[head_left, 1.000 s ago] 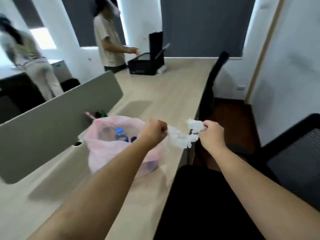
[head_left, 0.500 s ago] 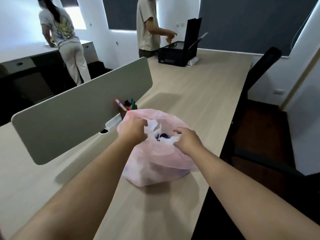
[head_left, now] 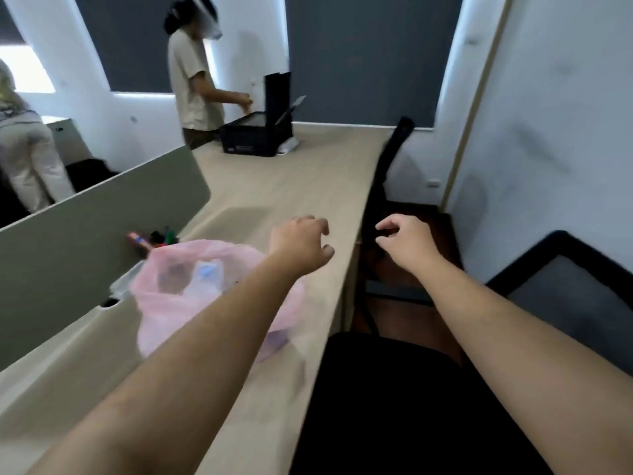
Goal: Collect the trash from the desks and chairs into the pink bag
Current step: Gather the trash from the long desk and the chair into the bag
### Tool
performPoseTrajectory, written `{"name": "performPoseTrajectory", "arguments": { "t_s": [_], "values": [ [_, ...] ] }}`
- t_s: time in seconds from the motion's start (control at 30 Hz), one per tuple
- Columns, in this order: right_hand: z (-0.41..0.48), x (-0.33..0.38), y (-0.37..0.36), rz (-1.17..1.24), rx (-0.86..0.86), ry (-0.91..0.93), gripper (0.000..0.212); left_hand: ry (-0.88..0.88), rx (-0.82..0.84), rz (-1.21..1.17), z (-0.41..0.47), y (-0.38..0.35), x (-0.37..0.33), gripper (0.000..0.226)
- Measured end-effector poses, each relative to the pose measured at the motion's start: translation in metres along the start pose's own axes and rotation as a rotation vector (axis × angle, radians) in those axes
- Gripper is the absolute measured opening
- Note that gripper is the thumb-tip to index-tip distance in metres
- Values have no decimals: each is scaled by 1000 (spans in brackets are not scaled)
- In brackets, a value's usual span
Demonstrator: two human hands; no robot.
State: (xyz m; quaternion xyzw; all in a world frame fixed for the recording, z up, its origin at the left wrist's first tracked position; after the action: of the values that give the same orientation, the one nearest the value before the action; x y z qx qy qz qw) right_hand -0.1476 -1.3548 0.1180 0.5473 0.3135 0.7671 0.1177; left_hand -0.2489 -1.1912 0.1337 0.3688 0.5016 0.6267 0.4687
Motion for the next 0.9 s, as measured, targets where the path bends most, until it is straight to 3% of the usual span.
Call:
{"name": "performPoseTrajectory", "arguments": {
  "t_s": [0.2,0.37,0.47,0.53,0.67,0.9],
  "values": [
    [-60,-98,197,-144,-284,-238,24,-495,127,-222,-40,-21,-216,56],
    [-130,-184,287,-198,-318,-482,45,-746,471,-363,-128,-63,-346,110],
    [-158,-220,297,-120,-263,-596,59,-754,635,-434,-161,-85,-386,123],
    [-175,-239,293,-24,-236,-610,52,-699,682,-473,-179,-96,-408,128],
    [-190,-252,278,38,-312,-511,36,-506,657,-460,-187,-110,-433,131],
    [-180,-256,276,93,-193,-505,29,-456,664,-546,-191,-114,-420,127]
  ]
}}
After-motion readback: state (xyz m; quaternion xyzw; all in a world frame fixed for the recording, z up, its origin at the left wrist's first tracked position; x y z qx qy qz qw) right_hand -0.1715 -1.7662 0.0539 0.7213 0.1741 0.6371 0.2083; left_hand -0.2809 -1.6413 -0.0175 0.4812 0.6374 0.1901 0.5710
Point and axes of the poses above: each hand's wrist, its own z-axis towards the middle knuckle, its own y-axis out of the back of the hand, x = y × z, the point moved 3 cm from there along z, towards the middle knuckle, and after that the axes turned 7 degrees about z, right-handed, at the moved point
